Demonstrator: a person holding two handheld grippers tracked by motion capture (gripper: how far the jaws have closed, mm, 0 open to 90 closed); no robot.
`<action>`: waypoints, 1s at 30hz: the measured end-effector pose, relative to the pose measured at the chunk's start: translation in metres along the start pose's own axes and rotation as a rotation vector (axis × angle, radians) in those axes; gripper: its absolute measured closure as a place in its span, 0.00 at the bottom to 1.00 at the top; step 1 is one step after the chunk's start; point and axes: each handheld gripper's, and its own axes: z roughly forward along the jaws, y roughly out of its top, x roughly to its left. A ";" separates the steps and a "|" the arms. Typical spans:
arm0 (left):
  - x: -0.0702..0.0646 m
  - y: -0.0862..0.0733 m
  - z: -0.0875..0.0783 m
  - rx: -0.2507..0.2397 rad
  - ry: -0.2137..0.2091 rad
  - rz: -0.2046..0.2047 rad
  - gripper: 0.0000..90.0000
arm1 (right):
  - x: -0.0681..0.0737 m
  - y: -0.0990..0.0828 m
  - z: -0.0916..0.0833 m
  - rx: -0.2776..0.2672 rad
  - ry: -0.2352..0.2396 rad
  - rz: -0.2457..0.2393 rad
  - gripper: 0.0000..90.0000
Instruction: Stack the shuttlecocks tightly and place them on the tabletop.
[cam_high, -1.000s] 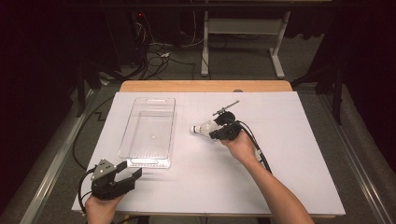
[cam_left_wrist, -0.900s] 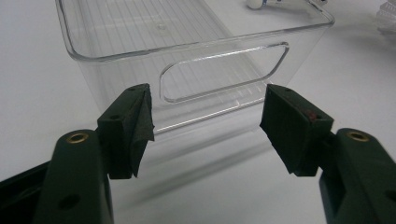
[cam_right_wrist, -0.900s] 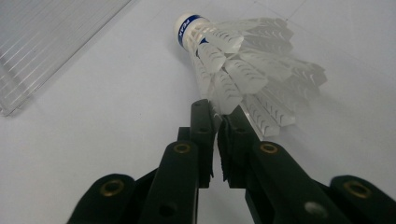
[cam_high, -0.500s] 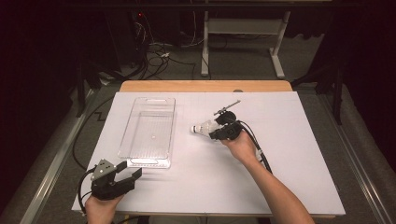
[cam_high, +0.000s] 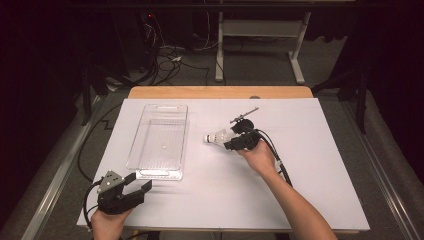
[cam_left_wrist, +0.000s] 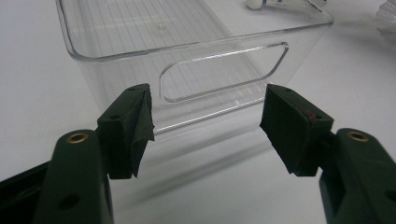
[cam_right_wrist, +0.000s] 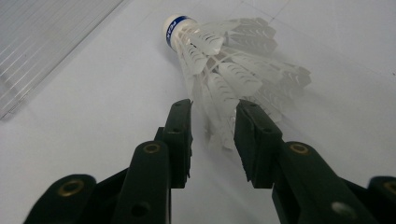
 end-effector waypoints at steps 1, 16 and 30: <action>0.000 0.000 0.000 0.000 0.000 0.000 0.39 | 0.000 0.000 0.000 0.001 -0.001 -0.002 0.73; 0.000 0.000 0.000 0.002 0.001 0.002 0.39 | -0.003 -0.004 -0.004 -0.011 -0.034 -0.002 0.65; 0.000 0.000 0.000 -0.001 -0.003 -0.004 0.39 | -0.003 -0.009 -0.011 -0.024 -0.041 -0.011 0.65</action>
